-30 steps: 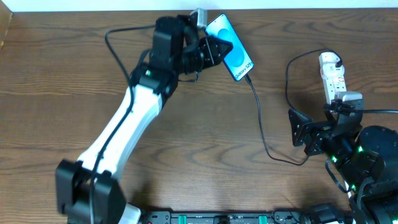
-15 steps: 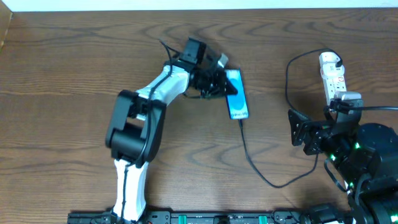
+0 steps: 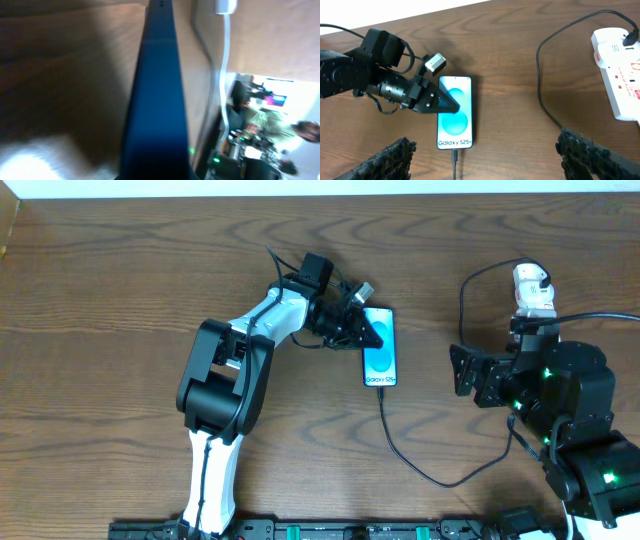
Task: Plug charger to phone and switch on socket
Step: 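Lower the plugged-in phone flat onto the table with the left gripper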
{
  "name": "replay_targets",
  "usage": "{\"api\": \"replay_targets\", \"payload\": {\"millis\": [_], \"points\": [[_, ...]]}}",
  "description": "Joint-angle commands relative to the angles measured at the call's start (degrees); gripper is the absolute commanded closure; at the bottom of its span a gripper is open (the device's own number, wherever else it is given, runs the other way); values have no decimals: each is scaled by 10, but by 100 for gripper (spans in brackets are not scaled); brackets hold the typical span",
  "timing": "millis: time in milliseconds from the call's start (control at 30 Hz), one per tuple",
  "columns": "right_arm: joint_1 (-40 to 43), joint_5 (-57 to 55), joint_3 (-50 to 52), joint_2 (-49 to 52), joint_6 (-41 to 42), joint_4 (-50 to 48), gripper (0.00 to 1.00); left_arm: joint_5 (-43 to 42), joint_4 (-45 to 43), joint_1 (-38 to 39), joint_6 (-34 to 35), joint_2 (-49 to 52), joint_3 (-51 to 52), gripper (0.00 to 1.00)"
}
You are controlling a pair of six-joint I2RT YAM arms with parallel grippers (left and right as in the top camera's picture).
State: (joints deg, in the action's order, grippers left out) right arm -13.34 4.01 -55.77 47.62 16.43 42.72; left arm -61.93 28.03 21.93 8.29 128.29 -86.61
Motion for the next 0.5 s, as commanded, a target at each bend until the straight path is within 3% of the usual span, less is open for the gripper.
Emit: {"api": "replay_targets", "payload": {"millis": [0, 467], "points": [[3, -6, -7, 3, 10, -10, 9, 53, 2, 1, -21, 1, -5, 92], [3, -4, -7, 3, 20, -20, 6, 59, 2, 1, -21, 1, -5, 92]]}}
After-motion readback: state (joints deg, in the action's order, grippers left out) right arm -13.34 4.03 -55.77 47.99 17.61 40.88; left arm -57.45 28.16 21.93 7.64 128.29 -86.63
